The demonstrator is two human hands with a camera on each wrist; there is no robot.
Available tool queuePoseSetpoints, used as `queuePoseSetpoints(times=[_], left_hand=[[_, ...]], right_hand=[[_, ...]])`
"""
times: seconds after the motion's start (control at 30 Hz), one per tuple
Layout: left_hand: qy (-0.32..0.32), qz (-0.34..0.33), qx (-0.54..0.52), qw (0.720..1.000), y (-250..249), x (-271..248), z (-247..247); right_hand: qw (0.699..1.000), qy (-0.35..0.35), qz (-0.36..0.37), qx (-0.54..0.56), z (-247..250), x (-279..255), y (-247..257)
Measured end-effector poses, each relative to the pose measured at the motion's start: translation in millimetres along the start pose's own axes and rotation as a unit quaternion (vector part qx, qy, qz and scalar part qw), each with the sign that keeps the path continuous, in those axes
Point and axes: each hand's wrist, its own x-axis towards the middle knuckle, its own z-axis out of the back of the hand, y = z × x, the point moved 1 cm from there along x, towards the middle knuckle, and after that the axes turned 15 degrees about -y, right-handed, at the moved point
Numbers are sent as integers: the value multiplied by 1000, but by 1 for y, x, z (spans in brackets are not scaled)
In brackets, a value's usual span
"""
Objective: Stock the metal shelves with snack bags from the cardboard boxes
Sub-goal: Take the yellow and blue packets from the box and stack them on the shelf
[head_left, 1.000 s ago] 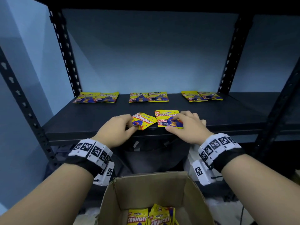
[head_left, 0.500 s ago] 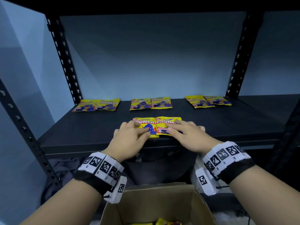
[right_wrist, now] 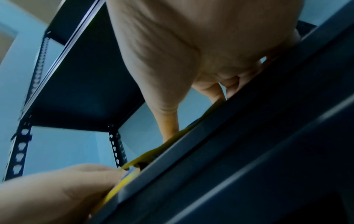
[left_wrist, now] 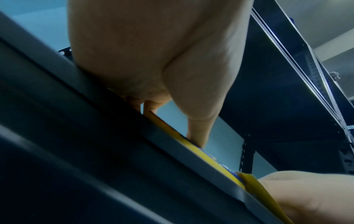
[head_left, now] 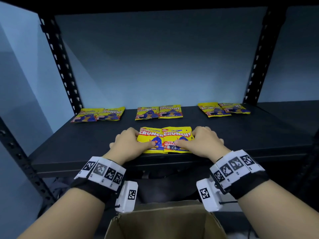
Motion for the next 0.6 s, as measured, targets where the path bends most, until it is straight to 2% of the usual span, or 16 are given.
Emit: queuePoseSetpoints(times=[0.13, 0.3, 0.43, 0.53, 0.6], left_hand=[[15, 8, -92, 996, -4, -4, 3], [11, 26, -131, 991, -12, -3, 7], [82, 86, -249, 961, -25, -7, 11], [111, 92, -294, 945, -45, -9, 16], [119, 80, -296, 944, -60, -6, 17]], right_hand=[[990, 10, -30, 134, -1, 1, 1], [970, 10, -44, 239, 0, 2, 0], [958, -8, -63, 279, 15, 6, -14], [956, -29, -55, 285, 27, 15, -34], [959, -26, -33, 280, 35, 24, -48]])
